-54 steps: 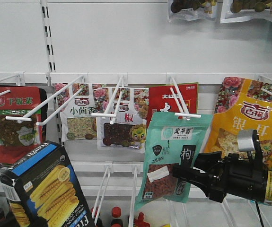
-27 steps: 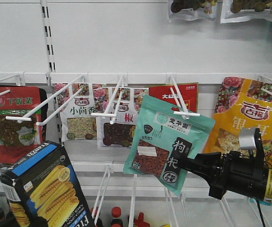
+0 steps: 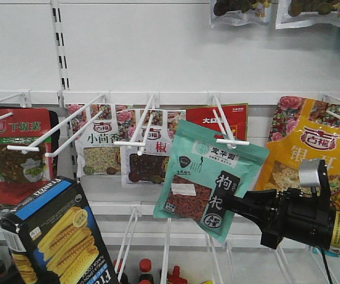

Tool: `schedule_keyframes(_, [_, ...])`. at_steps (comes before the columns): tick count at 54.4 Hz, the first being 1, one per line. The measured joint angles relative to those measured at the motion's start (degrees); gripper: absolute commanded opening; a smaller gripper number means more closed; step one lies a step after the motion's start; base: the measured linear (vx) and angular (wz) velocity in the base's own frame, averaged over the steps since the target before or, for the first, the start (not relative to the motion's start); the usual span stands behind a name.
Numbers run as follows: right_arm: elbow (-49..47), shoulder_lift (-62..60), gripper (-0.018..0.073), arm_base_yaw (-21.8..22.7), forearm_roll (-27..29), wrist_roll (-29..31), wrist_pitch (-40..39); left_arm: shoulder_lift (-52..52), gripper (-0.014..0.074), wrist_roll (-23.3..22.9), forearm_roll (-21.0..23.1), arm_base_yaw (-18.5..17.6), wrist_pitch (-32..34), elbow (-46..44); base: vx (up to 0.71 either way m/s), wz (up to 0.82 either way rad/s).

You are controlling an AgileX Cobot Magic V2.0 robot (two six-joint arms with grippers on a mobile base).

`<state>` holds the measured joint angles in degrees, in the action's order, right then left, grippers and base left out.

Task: Pick snacks and fruit into basket
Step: 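Pull the teal bag off the hook toward the robot with right gripper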

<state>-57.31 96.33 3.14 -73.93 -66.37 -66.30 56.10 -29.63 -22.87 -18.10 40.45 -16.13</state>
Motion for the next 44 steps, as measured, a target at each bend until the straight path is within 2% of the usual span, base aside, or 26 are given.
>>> schedule_keyframes(10, [0.0,-2.8,-0.0008,0.0,-3.0,-2.3,0.3,0.0,0.0000,0.0,0.0,0.0,0.0,0.0,0.00,0.00])
schedule_keyframes(15, [0.0,-5.4,-0.0009,0.0,-4.3,-6.3,0.2,0.0,0.0000,0.0,0.0,0.0,0.0,0.0,0.00,0.00])
schedule_keyframes(35, [0.0,-13.4,-0.0009,0.0,-18.5,-19.4,-0.6,0.0,0.0000,0.0,0.0,0.0,0.0,0.0,0.00,0.00])
schedule_keyframes(44, [0.0,-15.8,-0.0009,0.0,-22.5,-23.4,3.1,0.0,0.0000,0.0,0.0,0.0,0.0,0.0,0.00,0.00])
